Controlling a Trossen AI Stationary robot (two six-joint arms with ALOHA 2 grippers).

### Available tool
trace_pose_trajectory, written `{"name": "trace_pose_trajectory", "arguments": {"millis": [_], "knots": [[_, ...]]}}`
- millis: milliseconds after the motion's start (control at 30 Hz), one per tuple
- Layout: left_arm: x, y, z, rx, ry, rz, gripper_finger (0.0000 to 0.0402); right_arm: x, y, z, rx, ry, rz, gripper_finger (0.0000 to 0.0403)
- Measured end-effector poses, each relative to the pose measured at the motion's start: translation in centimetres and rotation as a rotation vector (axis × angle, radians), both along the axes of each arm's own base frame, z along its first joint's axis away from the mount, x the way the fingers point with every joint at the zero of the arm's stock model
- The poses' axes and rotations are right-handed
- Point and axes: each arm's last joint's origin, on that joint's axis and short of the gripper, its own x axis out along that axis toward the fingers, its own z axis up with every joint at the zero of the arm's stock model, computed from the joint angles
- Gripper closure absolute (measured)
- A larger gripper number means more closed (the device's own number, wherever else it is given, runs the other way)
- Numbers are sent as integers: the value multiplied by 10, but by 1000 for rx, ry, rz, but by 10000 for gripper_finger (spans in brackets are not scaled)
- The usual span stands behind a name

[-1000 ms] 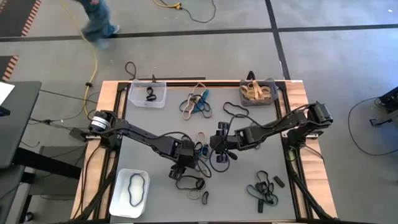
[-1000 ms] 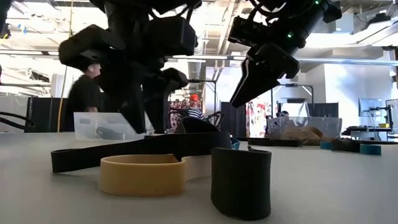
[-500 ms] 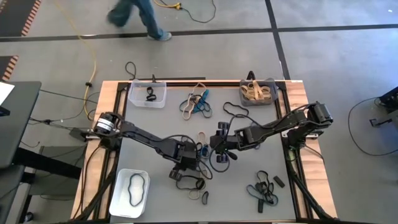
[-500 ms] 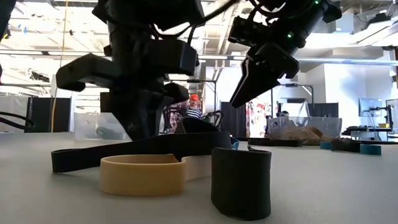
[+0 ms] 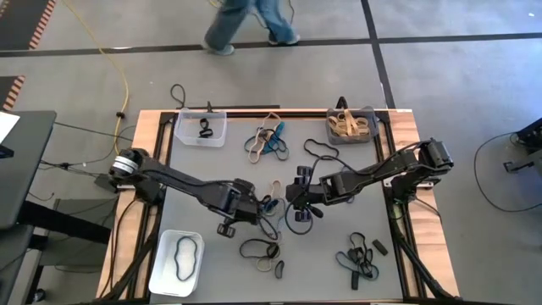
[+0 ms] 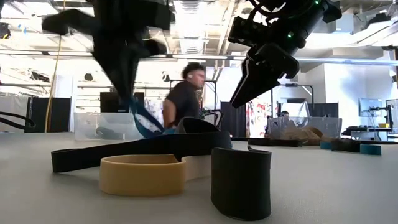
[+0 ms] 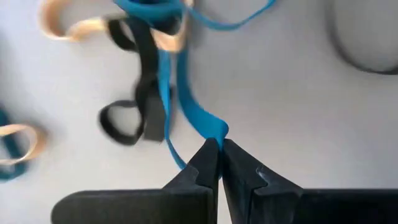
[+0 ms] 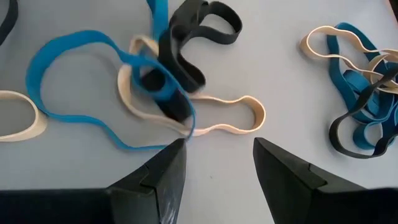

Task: Sort rubber bands into baskets
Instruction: Put the blue rubber band into the white bin

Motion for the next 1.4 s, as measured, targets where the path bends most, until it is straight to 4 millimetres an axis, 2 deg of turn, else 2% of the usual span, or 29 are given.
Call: {"name": "trace_pose_trajectory", "arguments": {"millis": [300,433,533,800,1067,1233,1400], "knots": [[-58,-18,86,-92,-224,90,401,0,0,0,0,-4,0,186],[-84,-26,112,-120,-371,118,401,1,0,0,1,-7,0,186],[-100,-31,124,-185,-410,143,401,1,0,1,4,-20,0,186],[-131,-57,131,-397,-333,180,401,2,1,2,5,-25,1,186],[-161,-80,128,-483,-203,359,401,2,1,2,5,-26,1,186],[-172,-93,123,-482,-169,425,401,2,1,1,5,-26,1,186],[-172,-105,114,-443,-151,444,401,2,1,2,6,-27,1,186]]}}
